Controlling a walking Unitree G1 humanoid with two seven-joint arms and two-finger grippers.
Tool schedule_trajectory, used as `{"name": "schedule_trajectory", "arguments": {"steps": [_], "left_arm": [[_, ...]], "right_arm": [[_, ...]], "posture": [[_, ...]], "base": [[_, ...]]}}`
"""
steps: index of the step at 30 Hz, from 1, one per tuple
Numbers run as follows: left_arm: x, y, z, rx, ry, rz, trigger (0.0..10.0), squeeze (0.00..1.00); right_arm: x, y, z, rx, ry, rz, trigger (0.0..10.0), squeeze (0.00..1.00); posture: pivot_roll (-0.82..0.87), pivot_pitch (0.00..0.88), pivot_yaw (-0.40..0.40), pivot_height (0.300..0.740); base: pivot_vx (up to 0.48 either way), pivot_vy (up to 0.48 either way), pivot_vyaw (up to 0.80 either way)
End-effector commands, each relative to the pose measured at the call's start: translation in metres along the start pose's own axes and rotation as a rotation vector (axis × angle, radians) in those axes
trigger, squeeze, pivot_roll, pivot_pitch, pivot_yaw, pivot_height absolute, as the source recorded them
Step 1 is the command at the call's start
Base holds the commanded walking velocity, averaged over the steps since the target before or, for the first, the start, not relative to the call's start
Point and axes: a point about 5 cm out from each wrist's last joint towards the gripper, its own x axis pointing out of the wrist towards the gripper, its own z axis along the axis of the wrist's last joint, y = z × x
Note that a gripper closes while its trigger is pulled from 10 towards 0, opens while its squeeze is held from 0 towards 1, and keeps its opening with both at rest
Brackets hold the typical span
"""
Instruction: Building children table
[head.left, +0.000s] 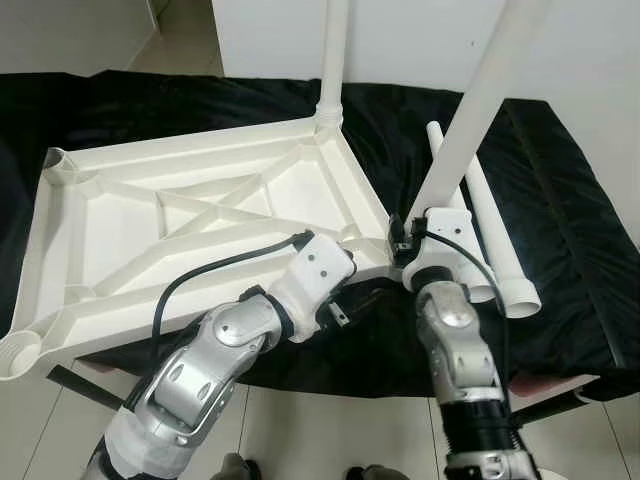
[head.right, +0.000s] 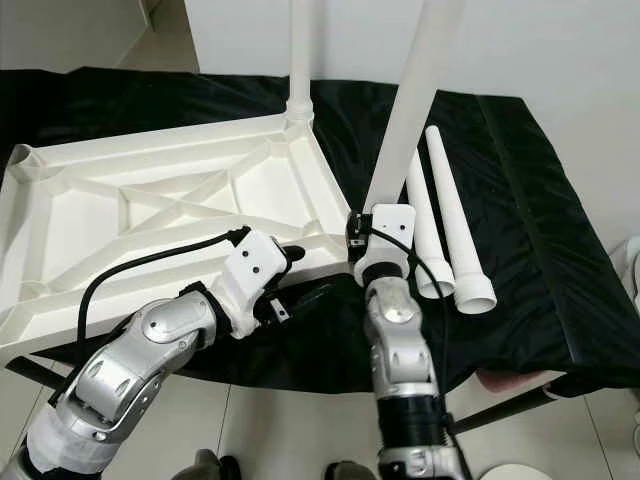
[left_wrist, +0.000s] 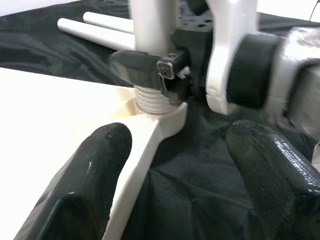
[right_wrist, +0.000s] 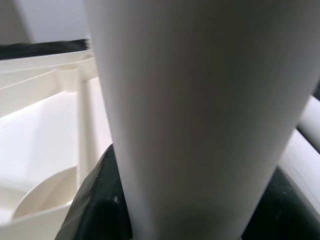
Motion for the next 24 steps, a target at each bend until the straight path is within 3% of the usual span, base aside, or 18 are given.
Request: {"name": "schedule_trajectory", "arguments": {"steps": [1,5,6,11,12,15,17,18,20,24], "left_arm": [[-0.002,-0.005,0.000,-0.003,0.004,-0.043,10.0,0.00],[-0.002,-0.005,0.000,0.001,0.006,-0.047,10.0,0.00],[-0.001,-0.005,0.000,0.002,0.006,-0.048,10.0,0.00],[-0.002,-0.002,0.000,0.006,0.006,-0.046,10.0,0.00],[-0.002,-0.002,0.000,0.007,0.006,-0.045,10.0,0.00],[-0.002,-0.002,0.000,0.007,0.007,-0.046,10.0,0.00],[-0.002,-0.002,-0.001,0.010,0.008,-0.055,10.0,0.00],[-0.002,-0.002,-0.001,0.010,0.008,-0.055,10.0,0.00],[-0.003,-0.002,-0.001,0.012,0.008,-0.061,10.0,0.00],[-0.004,-0.001,-0.001,0.011,0.004,-0.075,10.0,0.00]], "right_arm": [[-0.010,-0.002,-0.026,-0.005,0.132,-0.031,10.0,0.00],[-0.011,0.002,-0.022,0.026,0.112,-0.004,10.0,0.00],[-0.010,0.002,-0.019,0.039,0.093,0.005,10.0,1.00],[-0.005,-0.001,-0.006,0.047,0.023,0.077,10.0,1.00],[-0.003,-0.003,-0.004,0.045,0.014,0.094,10.0,0.00],[-0.001,-0.005,-0.002,0.042,0.011,0.146,10.0,0.00],[0.004,-0.011,0.003,0.007,-0.009,0.279,10.0,0.00],[0.004,-0.011,0.003,0.007,-0.009,0.279,10.0,0.00],[0.010,-0.015,0.009,-0.051,-0.039,0.446,10.0,0.00],[0.015,-0.019,0.013,-0.109,-0.055,0.593,10.0,0.00]], "posture": [[-0.10,0.125,0.016,0.740],[-0.10,0.122,0.017,0.740],[-0.10,0.122,0.018,0.740],[-0.11,0.129,0.032,0.740],[-0.11,0.129,0.033,0.740],[-0.11,0.127,0.032,0.740],[-0.12,0.129,0.032,0.740],[-0.12,0.129,0.032,0.740],[-0.12,0.132,0.035,0.740],[-0.13,0.129,0.037,0.740]], "base": [[0.000,0.000,0.00],[0.000,0.000,0.00],[0.000,0.000,0.00],[0.000,0.000,0.00],[0.000,0.000,0.00],[0.000,0.000,0.00],[0.000,0.000,0.00],[0.000,0.000,0.00],[0.000,0.000,0.00],[0.000,0.000,0.00]]}}
